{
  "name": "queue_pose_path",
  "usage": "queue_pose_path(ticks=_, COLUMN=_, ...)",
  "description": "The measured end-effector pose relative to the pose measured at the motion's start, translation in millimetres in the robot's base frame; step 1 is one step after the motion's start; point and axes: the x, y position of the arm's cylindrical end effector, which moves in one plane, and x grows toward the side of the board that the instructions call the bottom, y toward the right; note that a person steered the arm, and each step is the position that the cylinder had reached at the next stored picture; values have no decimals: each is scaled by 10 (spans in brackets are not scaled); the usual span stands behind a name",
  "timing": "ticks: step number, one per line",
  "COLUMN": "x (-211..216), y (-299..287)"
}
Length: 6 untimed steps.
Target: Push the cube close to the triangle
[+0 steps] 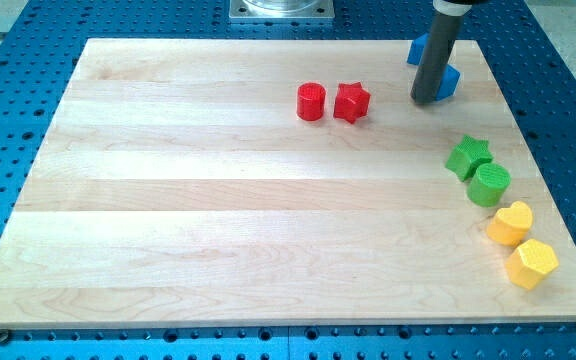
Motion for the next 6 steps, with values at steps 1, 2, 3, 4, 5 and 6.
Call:
queue_pose_path(ticks=1, x=281, y=-267)
queue_pose_path(ticks=2, x=84, y=105)
queue_pose_path(ticks=3, x=-127, y=312)
queue_pose_path(ticks=4, x=-367, y=304)
queue_pose_path(ticks=5, x=62, y=130)
queue_pose_path(ticks=6, x=763, y=7)
